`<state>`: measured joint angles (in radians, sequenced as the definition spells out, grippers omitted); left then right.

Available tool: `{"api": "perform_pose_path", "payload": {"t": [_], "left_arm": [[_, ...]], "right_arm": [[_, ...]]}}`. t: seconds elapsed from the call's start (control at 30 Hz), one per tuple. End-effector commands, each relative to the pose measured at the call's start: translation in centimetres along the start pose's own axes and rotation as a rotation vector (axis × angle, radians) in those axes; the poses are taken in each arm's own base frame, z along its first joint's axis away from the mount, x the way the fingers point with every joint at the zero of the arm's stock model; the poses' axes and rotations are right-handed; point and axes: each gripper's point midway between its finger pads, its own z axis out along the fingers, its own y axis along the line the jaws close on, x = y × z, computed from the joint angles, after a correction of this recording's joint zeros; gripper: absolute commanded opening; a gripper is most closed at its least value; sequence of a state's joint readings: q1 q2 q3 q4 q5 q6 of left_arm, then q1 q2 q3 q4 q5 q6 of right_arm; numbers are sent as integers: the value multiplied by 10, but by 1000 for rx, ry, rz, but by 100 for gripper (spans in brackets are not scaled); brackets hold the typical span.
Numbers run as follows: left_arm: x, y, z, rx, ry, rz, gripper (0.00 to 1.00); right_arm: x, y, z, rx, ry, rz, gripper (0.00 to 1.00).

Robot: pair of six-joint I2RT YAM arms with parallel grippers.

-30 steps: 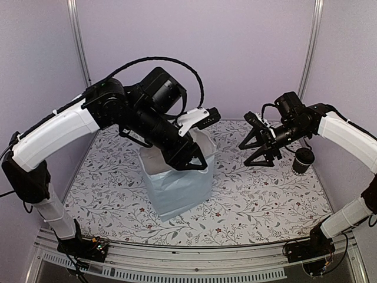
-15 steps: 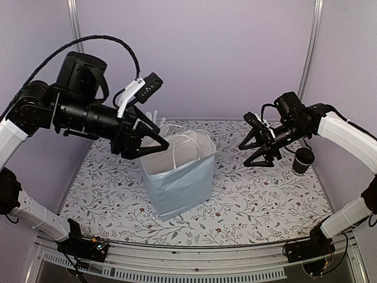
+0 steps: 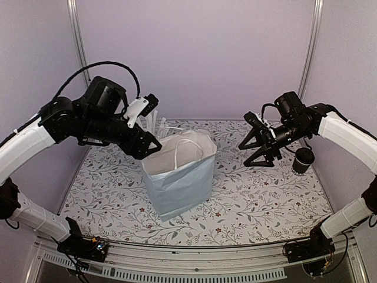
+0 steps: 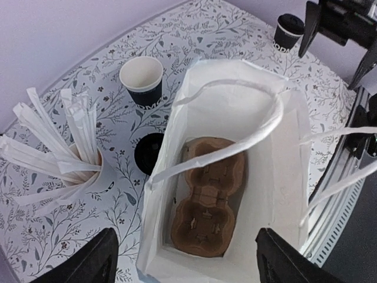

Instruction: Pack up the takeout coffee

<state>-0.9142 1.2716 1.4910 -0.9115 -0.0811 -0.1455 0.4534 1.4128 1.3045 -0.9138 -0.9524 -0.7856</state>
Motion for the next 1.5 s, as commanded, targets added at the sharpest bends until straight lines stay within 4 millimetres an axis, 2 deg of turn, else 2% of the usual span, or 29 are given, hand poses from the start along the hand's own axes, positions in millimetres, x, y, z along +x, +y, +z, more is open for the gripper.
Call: {"api": "perform_pose_path", "payload": {"t": [0.0, 0.23, 0.43, 0.5, 0.6, 0.63, 0.7, 0.73, 0.83, 1.27, 1.37, 1.47], "left_arm": [[-4, -3, 15, 91, -16, 27, 81], [1, 15, 54, 108, 47, -2, 66], [10, 20, 74, 106, 102, 2, 48], [10, 22, 78, 97, 112, 4, 39], [4, 21, 80, 95, 114, -1, 17], [1, 17, 79, 109, 107, 1, 10], [-5, 7, 77, 115, 86, 24, 4], [-6, -6, 77, 121, 83, 59, 0], [-4, -37, 74, 119, 100, 146, 0], [50, -151, 62, 209, 137, 340, 0], [56, -167, 57, 221, 133, 374, 0], [62, -173, 54, 215, 132, 391, 0]], "right_arm": [[-7, 6, -5, 11, -14, -33, 84], [-12, 7, -8, 19, -15, -44, 84], [-8, 6, -5, 17, -11, -40, 83], [-7, 6, -5, 19, -10, -40, 83], [-6, 5, -4, 19, -9, -37, 83], [-5, 4, -4, 20, -6, -35, 83], [-4, 3, -4, 26, -2, -34, 83], [-3, 3, -4, 30, 2, -34, 83], [3, -1, -2, 49, 22, -20, 83], [51, -20, -3, 140, 137, 34, 83], [55, -22, -4, 150, 143, 40, 83], [57, -18, -6, 146, 143, 49, 83]]}}
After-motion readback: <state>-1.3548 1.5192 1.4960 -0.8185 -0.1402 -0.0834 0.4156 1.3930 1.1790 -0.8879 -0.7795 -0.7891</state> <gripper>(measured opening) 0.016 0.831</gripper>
